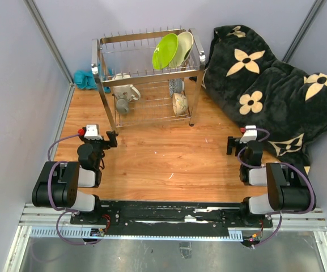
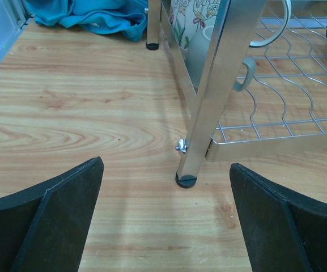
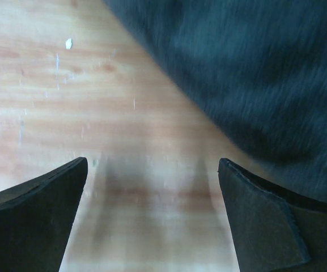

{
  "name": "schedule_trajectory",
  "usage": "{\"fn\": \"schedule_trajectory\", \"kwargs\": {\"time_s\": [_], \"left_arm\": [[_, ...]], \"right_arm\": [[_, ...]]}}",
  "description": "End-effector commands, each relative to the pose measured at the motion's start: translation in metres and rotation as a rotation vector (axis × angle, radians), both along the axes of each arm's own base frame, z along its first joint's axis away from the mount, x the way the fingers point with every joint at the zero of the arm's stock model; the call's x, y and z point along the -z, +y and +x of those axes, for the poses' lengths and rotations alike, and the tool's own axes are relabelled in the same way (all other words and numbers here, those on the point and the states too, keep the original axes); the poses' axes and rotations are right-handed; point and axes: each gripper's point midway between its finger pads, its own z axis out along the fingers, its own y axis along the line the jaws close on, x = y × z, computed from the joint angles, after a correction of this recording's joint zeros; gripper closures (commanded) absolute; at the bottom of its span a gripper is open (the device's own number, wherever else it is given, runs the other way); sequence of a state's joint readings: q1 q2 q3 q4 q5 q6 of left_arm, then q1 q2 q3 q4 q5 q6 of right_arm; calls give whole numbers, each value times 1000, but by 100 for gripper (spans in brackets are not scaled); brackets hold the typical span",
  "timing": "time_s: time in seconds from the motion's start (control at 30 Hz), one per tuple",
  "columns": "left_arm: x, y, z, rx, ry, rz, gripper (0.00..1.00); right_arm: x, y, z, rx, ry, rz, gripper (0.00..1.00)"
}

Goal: Load the mixed dishes into the dish rack

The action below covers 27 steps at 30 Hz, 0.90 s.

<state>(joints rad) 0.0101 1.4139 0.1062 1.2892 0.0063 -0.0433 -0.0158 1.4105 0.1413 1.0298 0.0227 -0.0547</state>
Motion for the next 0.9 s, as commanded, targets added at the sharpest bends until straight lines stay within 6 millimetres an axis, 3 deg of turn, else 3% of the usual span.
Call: {"fn": "schedule_trajectory", "kwargs": {"time_s": [0.0,0.87], "left_arm": [[-6,-1,4,14,-20,25,0],[-6,-1,4,14,-20,25,0]], "right_arm": [[-27,0,26,-9,-26,-34,2],[-28,4,26,-28,-39,-45,2]]}}
